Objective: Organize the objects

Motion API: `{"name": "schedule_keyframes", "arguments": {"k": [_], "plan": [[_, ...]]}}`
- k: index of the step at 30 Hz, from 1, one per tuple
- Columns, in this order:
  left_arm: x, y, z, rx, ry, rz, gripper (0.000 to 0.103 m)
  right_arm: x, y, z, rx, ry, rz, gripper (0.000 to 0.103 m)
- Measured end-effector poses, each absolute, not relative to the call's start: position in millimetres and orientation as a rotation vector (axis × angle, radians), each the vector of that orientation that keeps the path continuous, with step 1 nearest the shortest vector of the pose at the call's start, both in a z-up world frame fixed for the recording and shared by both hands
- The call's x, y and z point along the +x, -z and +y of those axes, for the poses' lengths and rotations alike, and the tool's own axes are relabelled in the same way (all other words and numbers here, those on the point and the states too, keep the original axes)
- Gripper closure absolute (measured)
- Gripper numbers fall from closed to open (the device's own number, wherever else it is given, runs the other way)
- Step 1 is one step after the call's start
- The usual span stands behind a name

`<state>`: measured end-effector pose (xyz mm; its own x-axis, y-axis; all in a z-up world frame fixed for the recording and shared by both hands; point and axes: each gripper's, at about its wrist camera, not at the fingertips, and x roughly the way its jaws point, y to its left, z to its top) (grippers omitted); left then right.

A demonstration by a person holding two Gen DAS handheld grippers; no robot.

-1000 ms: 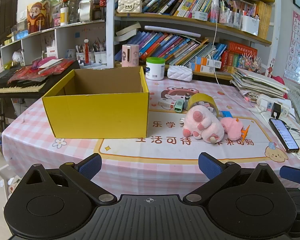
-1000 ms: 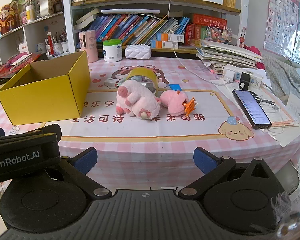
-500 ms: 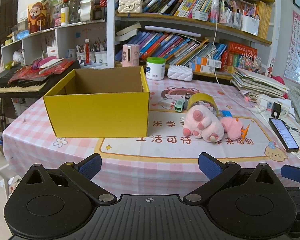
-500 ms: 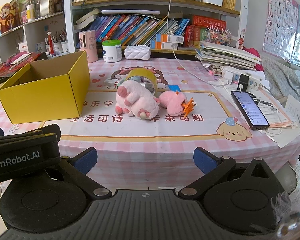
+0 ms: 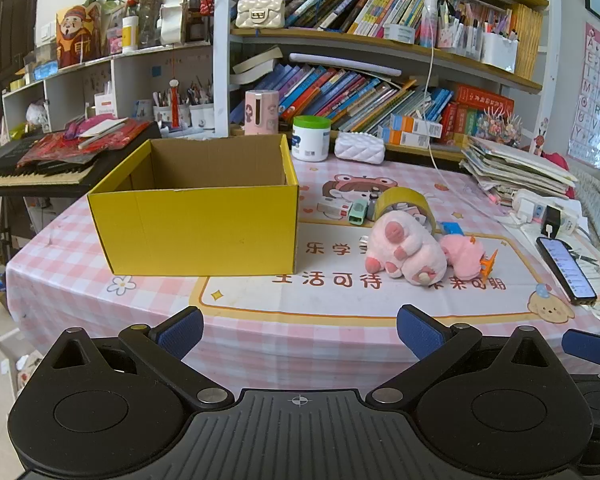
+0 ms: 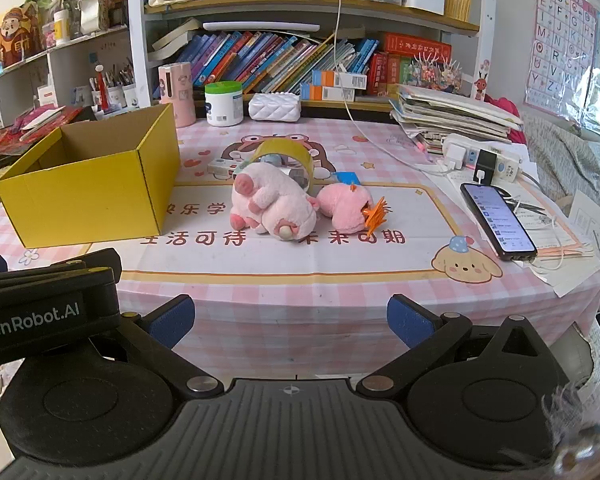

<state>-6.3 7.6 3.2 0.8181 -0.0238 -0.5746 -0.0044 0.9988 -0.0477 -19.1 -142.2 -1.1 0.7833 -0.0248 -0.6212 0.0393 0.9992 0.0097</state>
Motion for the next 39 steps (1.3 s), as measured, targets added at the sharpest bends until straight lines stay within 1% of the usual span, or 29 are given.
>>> {"name": "schedule_keyframes", "arguments": {"k": [11,39], "plan": [[-13.0,-10.9,6.5,-0.051,0.013,0.6,0.0,-23.1,-4.8,-147.0,0.021,0.037,0.653,0.0],[-9.7,-10.9,7.6,-0.053,0.019,0.596,0.0,-21.6,-1.8,-146.4,0.012,0.041,0.644,0.0]]}}
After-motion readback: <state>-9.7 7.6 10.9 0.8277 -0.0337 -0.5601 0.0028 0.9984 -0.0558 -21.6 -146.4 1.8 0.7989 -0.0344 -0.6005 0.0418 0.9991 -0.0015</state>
